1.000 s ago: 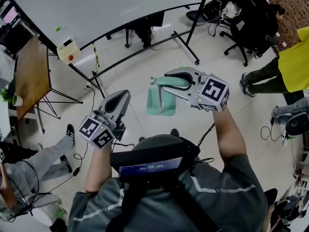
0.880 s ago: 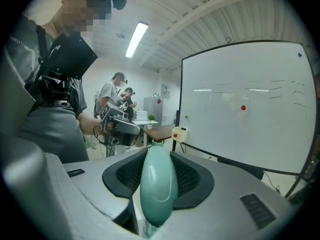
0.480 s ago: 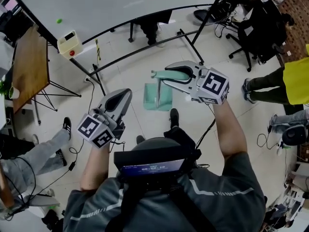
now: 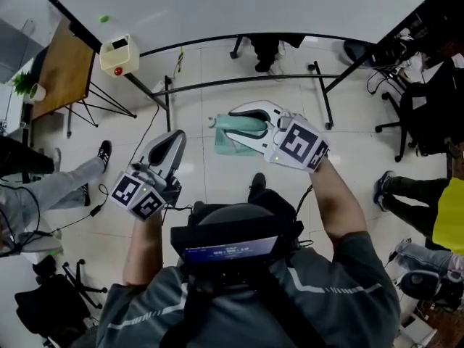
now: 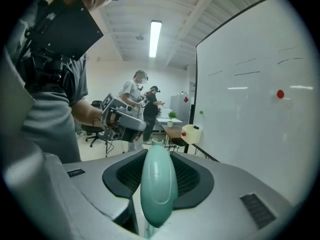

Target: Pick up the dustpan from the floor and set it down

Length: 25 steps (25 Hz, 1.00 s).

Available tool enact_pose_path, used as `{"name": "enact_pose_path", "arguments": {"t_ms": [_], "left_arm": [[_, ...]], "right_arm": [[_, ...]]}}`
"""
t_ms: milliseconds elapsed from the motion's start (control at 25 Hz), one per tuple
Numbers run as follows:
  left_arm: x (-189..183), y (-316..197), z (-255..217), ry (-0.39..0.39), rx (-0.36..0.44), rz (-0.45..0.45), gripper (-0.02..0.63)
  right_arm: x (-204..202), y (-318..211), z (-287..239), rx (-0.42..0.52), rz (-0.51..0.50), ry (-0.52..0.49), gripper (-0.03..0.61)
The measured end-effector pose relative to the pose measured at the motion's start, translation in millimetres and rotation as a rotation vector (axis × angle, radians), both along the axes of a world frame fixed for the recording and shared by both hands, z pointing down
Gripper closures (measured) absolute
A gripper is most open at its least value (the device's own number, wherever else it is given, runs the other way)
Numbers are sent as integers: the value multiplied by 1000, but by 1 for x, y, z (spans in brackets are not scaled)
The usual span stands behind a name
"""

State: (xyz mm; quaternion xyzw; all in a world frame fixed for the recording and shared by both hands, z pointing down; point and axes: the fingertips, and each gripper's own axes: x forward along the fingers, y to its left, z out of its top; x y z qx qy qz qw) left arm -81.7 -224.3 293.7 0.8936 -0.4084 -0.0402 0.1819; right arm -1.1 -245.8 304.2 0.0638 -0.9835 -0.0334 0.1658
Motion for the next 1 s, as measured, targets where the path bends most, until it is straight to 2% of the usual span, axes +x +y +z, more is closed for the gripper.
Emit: {"name": "enact_pose_path", "arguments": {"t_ms": [200, 400, 560, 760, 1000], "left_arm": [[15, -42, 10, -10, -13, -68, 591], [16, -68, 29, -22, -36, -22, 591], [11, -91, 23, 27, -4, 32, 591], [-1, -112, 39, 10, -32, 54, 591], [6, -124, 76, 2, -59, 71, 591]], "right_arm": [[4, -59, 18, 1, -69, 13, 405], [3, -93, 32, 11, -62, 14, 405], [-5, -116, 38, 10, -34, 18, 405], [-14, -131, 48, -8, -7, 15, 405], [-6, -138, 92, -33, -3, 56, 405]]}}
